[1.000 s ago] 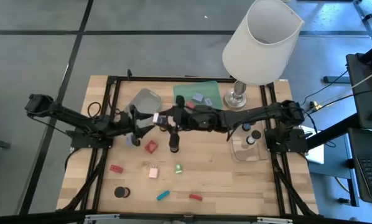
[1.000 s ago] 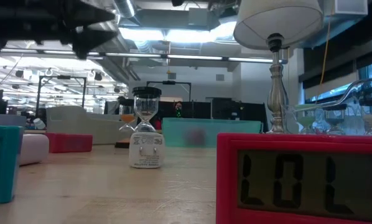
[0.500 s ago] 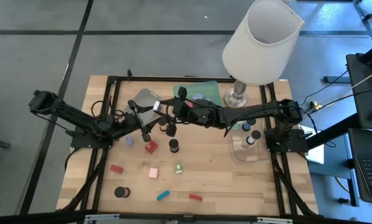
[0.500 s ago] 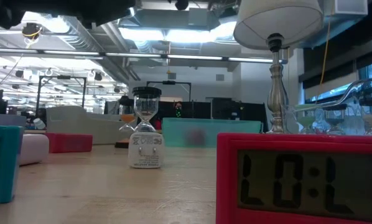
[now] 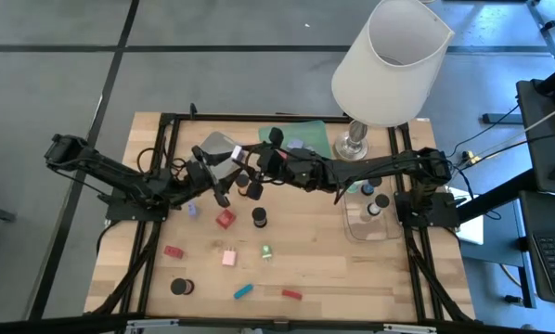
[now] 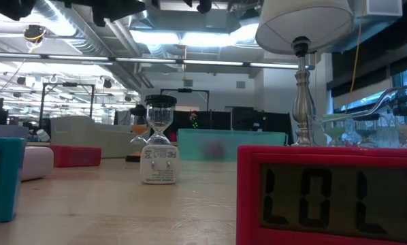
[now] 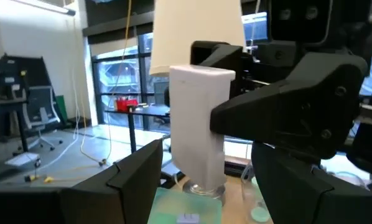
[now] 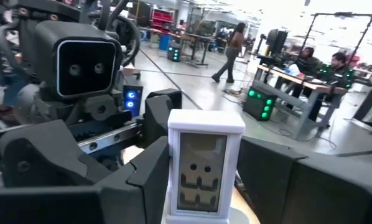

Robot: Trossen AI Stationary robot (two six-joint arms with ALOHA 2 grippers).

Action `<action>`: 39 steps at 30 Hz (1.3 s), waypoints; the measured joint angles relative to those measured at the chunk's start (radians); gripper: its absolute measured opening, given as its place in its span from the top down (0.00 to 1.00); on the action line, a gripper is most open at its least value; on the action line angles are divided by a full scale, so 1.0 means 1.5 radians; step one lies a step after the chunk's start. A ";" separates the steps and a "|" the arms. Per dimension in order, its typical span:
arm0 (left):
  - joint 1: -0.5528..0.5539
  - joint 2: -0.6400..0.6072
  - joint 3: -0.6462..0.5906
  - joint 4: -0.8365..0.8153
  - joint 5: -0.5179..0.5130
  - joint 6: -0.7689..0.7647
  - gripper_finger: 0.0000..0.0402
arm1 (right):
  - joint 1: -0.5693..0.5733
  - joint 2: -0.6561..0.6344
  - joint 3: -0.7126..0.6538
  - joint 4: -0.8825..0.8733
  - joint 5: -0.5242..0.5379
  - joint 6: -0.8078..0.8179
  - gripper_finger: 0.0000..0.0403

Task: Pick & Place Office items
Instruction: Put the white digital clock into the gray bin

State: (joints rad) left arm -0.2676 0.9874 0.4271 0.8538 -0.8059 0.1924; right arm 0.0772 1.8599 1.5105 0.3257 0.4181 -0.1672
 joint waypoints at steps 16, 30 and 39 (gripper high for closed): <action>0.027 -0.001 0.001 -0.046 -0.003 -0.078 0.43 | 0.000 0.000 0.000 -0.002 0.008 0.043 0.58; 0.058 -0.001 0.001 -0.048 0.017 -0.135 0.43 | -0.002 0.000 0.000 0.002 0.041 0.078 0.58; 0.078 -0.001 0.001 -0.067 0.028 -0.157 0.43 | -0.004 0.033 0.000 0.033 0.056 0.110 0.58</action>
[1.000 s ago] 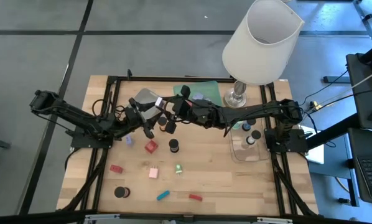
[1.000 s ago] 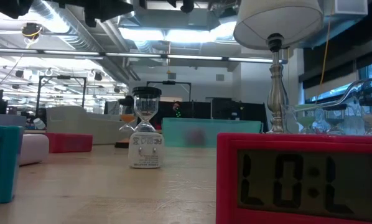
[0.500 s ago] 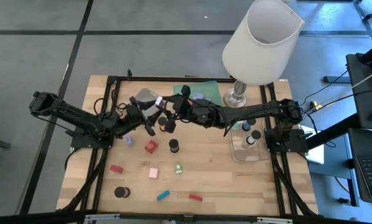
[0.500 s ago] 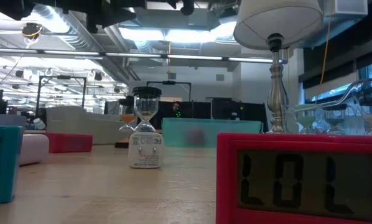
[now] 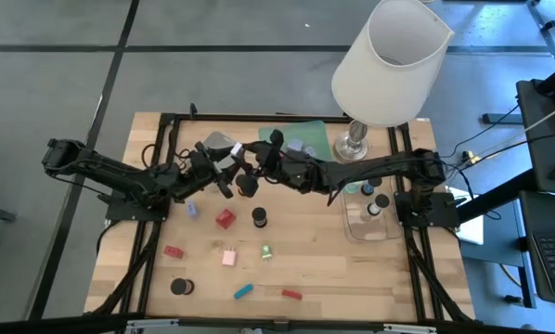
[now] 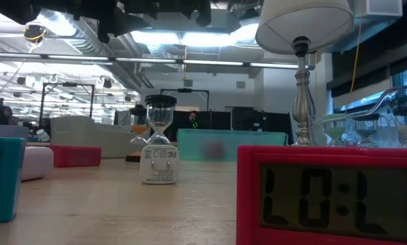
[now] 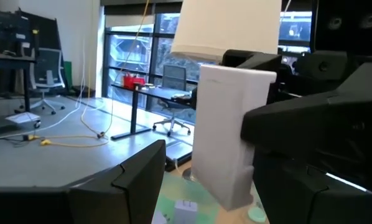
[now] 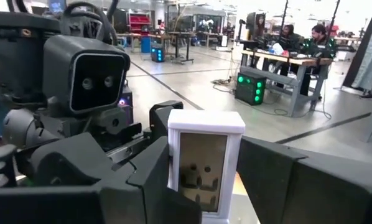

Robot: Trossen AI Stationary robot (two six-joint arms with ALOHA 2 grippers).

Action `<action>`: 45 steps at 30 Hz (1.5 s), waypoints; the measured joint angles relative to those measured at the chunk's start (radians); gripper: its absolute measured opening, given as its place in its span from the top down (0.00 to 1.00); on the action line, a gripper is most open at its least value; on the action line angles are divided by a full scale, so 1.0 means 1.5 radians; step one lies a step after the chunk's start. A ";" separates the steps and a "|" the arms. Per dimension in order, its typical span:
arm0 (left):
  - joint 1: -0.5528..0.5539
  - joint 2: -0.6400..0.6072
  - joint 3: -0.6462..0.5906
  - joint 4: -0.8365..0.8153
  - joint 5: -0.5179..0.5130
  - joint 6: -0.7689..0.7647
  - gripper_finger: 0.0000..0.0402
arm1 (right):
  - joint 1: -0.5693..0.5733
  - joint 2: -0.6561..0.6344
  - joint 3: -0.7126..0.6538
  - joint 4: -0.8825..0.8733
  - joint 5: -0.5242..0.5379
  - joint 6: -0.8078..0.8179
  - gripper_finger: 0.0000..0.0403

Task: Pick & Place Office items
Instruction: Put the white digital clock into the gray bin

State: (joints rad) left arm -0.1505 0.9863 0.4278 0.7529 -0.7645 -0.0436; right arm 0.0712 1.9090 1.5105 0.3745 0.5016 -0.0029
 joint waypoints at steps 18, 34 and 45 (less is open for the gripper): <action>0.041 0.000 0.000 -0.024 -0.003 -0.016 0.43 | -0.029 0.002 0.000 0.005 0.018 0.073 0.58; 0.096 0.000 0.000 -0.073 -0.006 0.009 0.43 | -0.068 0.020 0.000 0.002 -0.036 0.114 0.58; 0.138 0.000 0.000 -0.083 0.098 -0.008 0.52 | -0.072 0.020 0.000 0.003 -0.068 0.108 0.58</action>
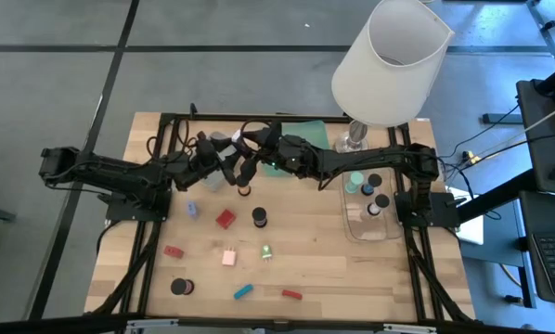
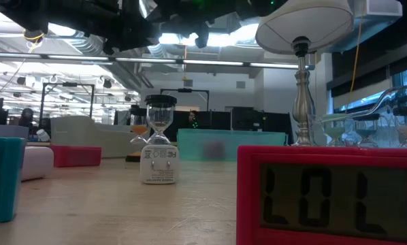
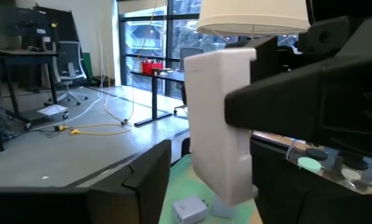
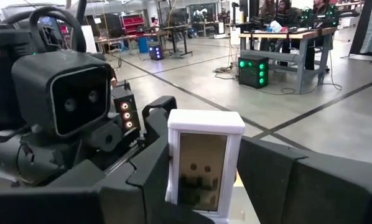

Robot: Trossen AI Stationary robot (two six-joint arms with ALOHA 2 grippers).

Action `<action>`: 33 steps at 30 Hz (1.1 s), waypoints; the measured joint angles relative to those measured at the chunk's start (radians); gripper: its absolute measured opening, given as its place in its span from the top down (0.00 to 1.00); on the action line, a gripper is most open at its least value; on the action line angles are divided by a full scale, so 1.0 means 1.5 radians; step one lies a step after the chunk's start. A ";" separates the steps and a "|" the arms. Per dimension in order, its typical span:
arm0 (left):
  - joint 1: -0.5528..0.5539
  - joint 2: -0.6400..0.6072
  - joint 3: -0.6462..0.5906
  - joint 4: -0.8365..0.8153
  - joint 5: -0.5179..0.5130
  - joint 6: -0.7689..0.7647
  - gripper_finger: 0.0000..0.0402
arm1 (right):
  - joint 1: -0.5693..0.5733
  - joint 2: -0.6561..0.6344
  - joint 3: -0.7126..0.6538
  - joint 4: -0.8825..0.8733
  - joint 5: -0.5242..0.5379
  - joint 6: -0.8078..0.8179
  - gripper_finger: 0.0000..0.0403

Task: Pick & Place Office items
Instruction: Put the white digital clock into the gray bin

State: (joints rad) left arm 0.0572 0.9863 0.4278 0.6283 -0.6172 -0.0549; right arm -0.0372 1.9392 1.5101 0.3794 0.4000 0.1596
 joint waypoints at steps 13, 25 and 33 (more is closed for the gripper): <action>0.004 0.000 0.000 -0.001 0.004 -0.002 0.72 | 0.000 0.000 0.000 -0.004 0.008 -0.001 0.58; 0.004 0.000 0.000 -0.003 0.000 -0.002 0.73 | 0.000 -0.001 0.000 -0.016 0.005 0.010 0.55; 0.004 0.000 0.000 0.002 0.013 -0.002 0.79 | -0.002 -0.001 0.000 -0.028 -0.005 0.010 0.39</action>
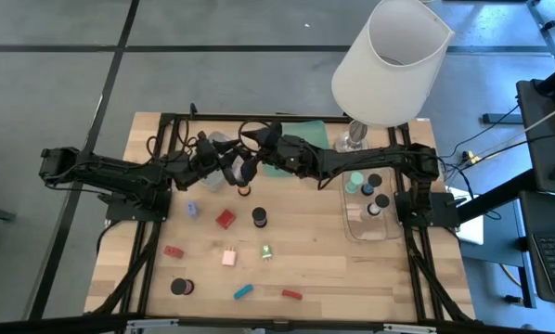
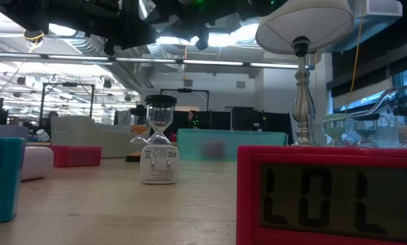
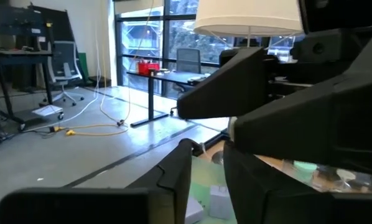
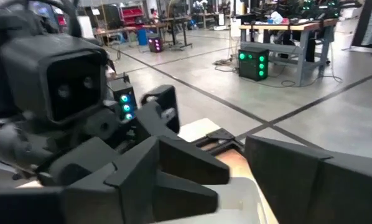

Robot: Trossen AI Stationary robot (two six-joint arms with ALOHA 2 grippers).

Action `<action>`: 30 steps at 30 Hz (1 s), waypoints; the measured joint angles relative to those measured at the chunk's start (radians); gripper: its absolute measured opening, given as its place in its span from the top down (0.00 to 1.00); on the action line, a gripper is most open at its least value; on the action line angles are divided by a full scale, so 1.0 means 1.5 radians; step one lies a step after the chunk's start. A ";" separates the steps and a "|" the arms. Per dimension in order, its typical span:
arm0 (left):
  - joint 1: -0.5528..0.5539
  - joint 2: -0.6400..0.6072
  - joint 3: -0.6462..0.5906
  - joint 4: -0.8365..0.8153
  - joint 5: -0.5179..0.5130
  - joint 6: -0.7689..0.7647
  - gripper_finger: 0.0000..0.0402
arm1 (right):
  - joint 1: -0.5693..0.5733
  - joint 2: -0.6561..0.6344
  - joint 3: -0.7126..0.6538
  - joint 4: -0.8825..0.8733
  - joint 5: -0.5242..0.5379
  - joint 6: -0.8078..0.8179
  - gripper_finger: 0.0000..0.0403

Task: Pick & Place Office items
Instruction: Put the white digital clock into the gray bin

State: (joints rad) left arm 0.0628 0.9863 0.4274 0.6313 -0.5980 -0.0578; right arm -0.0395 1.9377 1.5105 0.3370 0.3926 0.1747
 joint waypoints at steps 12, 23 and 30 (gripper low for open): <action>-0.007 0.000 0.000 -0.021 -0.001 -0.001 0.98 | -0.002 -0.015 0.000 -0.069 0.005 -0.045 0.30; -0.025 0.000 0.000 -0.084 -0.005 -0.007 0.81 | -0.002 -0.134 0.000 -0.311 0.007 -0.072 0.30; -0.026 0.000 0.000 -0.121 0.040 -0.008 0.65 | 0.034 -0.236 0.000 -0.454 0.013 -0.067 0.30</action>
State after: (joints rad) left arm 0.0241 0.9859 0.4278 0.4495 -0.5373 -0.0694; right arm 0.0120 1.5831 1.5101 -0.3433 0.4126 0.0746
